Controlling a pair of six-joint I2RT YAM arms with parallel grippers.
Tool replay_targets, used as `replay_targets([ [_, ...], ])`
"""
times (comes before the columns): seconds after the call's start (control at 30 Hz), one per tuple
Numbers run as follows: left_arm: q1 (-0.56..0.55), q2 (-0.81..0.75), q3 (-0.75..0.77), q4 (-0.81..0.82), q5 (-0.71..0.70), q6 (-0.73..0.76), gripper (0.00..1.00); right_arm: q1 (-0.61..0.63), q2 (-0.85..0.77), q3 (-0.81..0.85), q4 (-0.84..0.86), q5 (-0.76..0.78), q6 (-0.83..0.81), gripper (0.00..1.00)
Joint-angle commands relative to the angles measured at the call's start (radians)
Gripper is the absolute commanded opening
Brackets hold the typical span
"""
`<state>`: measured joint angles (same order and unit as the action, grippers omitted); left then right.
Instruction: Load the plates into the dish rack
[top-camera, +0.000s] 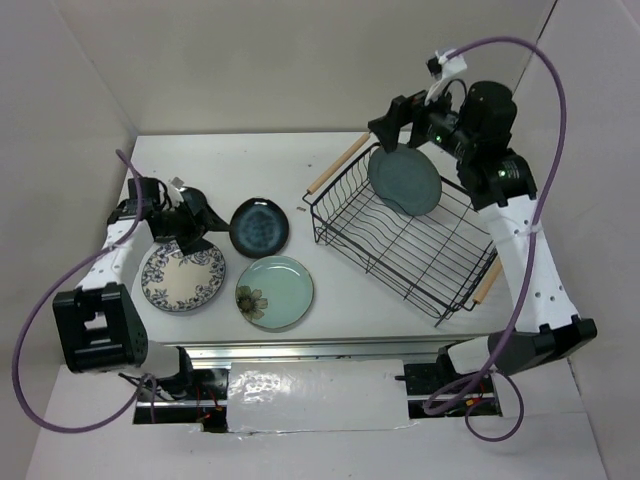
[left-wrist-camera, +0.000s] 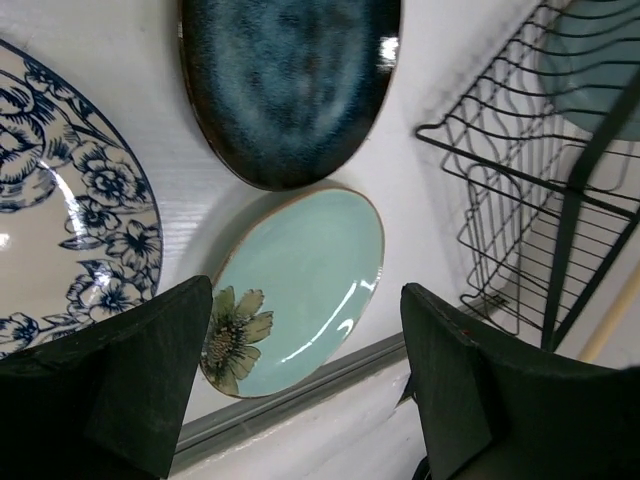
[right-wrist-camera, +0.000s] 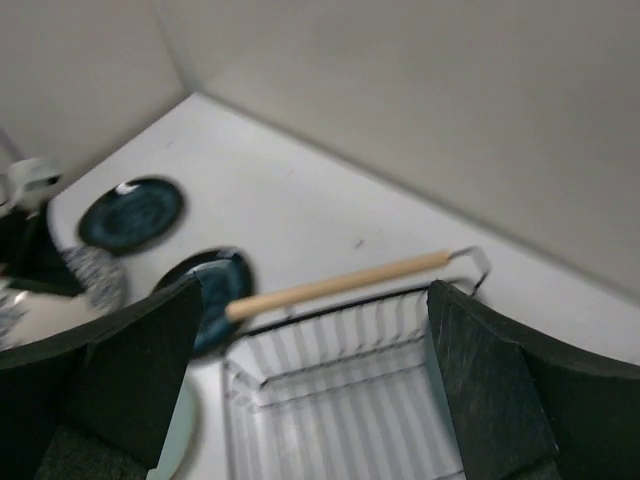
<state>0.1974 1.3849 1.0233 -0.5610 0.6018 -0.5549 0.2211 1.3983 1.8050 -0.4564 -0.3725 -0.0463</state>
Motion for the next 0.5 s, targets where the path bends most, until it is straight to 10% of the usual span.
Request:
replay_targets([
  [0.0, -0.042, 0.093, 0.078, 0.01, -0.077, -0.01, 0.87, 0.037, -0.097, -0.149, 0.037, 0.05, 0.227, 1.0],
  [0.47, -0.112, 0.491, 0.353, 0.023, -0.284, -0.011, 0.95, 0.063, -0.272, -0.371, -0.168, -0.078, 0.247, 1.0],
])
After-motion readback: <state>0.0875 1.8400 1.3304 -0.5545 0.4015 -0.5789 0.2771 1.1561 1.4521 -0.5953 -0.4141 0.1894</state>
